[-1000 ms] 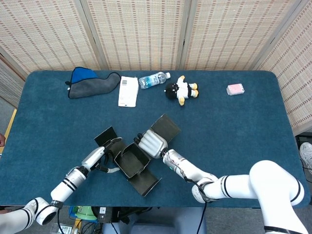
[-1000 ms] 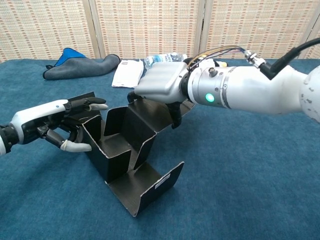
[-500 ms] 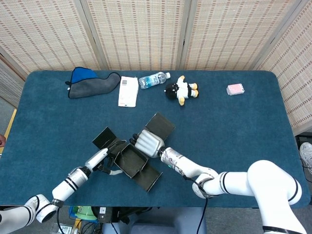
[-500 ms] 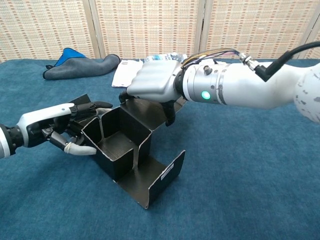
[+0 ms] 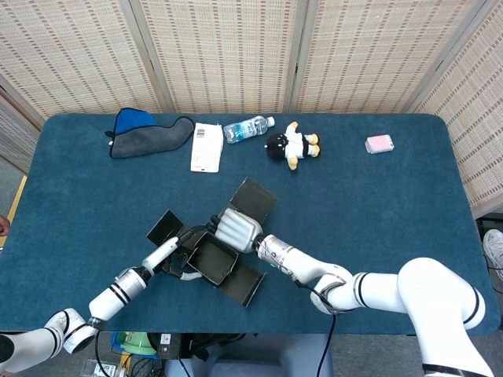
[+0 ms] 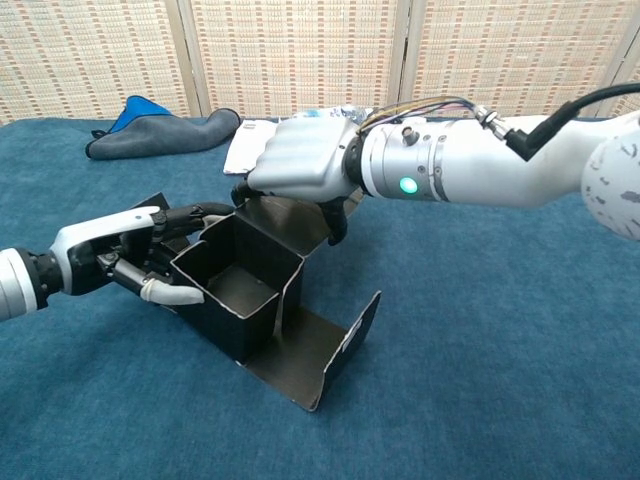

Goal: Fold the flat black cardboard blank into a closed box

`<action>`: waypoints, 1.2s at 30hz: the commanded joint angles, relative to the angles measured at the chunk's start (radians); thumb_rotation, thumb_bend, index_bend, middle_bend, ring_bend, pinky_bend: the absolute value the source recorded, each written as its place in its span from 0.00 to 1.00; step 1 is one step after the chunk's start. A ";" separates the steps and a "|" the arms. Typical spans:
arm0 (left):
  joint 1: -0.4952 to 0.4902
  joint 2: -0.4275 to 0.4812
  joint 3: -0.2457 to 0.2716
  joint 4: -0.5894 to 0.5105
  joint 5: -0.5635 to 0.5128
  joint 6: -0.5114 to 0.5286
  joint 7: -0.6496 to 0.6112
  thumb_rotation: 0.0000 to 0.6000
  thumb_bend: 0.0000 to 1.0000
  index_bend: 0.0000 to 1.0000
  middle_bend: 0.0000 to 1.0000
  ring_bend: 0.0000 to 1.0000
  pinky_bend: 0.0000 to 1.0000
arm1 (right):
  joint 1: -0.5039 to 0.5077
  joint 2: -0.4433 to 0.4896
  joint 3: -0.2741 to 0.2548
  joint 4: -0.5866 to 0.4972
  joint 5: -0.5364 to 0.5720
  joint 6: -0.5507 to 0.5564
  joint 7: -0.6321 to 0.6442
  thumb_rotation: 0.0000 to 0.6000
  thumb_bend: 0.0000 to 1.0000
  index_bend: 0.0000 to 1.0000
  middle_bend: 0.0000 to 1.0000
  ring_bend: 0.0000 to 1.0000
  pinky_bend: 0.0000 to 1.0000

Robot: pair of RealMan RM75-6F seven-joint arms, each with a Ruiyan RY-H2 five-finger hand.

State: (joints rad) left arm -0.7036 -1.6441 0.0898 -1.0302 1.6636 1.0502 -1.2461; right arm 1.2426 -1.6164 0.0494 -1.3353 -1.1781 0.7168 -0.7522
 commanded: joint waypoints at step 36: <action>-0.037 -0.036 0.032 0.065 0.000 -0.005 -0.206 1.00 0.17 0.25 0.27 0.56 0.69 | -0.014 -0.018 0.018 0.029 -0.014 -0.007 -0.014 1.00 0.16 0.35 0.39 0.86 1.00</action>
State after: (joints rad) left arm -0.7414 -1.6799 0.1211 -0.9665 1.6647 1.0453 -1.4494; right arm 1.2284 -1.6343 0.0676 -1.3070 -1.1919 0.7095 -0.7660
